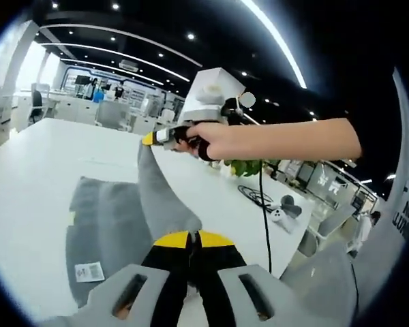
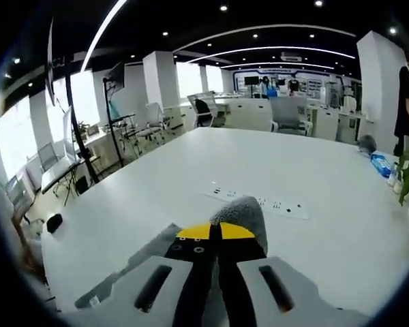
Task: Fold the towel on the table until its edges align and the towel forms a compact rectangular stack.
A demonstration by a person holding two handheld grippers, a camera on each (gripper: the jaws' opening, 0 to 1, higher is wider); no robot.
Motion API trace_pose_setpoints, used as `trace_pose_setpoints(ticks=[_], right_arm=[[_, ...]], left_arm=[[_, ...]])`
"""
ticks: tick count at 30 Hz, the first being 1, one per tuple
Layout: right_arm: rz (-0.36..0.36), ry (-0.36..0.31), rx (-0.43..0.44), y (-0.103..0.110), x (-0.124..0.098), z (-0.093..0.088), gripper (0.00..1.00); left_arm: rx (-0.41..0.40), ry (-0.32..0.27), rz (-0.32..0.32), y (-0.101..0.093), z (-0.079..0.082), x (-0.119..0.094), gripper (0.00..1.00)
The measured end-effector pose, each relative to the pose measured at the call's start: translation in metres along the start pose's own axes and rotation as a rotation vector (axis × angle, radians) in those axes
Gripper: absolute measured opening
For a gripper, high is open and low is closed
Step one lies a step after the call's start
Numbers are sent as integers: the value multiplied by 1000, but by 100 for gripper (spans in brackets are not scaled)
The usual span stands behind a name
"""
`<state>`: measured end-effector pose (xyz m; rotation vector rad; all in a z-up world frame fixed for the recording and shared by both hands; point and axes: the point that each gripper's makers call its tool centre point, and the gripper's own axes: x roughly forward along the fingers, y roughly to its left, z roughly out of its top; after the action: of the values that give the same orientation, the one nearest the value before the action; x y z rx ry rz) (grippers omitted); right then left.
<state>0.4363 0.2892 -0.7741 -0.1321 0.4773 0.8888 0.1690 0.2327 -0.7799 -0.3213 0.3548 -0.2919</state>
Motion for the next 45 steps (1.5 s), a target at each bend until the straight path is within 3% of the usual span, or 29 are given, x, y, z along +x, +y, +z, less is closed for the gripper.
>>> trace_pose_setpoints(ticks=[8,9,23,30,37,45], right_arm=[[26,9,-17,16,15,-2,0],[28,11,-29,19,18,-3,0],[65,22,-38,60,40,-8,0],[98,63,-66,79,58,-24,0],[94,125,-75,89,81,-49,0],[99,147,-79,93,96,-58,0]], left_arm=[[-17,1,84,19,-8,-14,3],[-17,0,121,25,-9,-17,4],[-52,26,224,54,-29,-42,4],[-102,55,274,72,-47,-48,4],[-123,93,314,104,-70,-52,4],[-136,117,317,107,-75,-53,4]])
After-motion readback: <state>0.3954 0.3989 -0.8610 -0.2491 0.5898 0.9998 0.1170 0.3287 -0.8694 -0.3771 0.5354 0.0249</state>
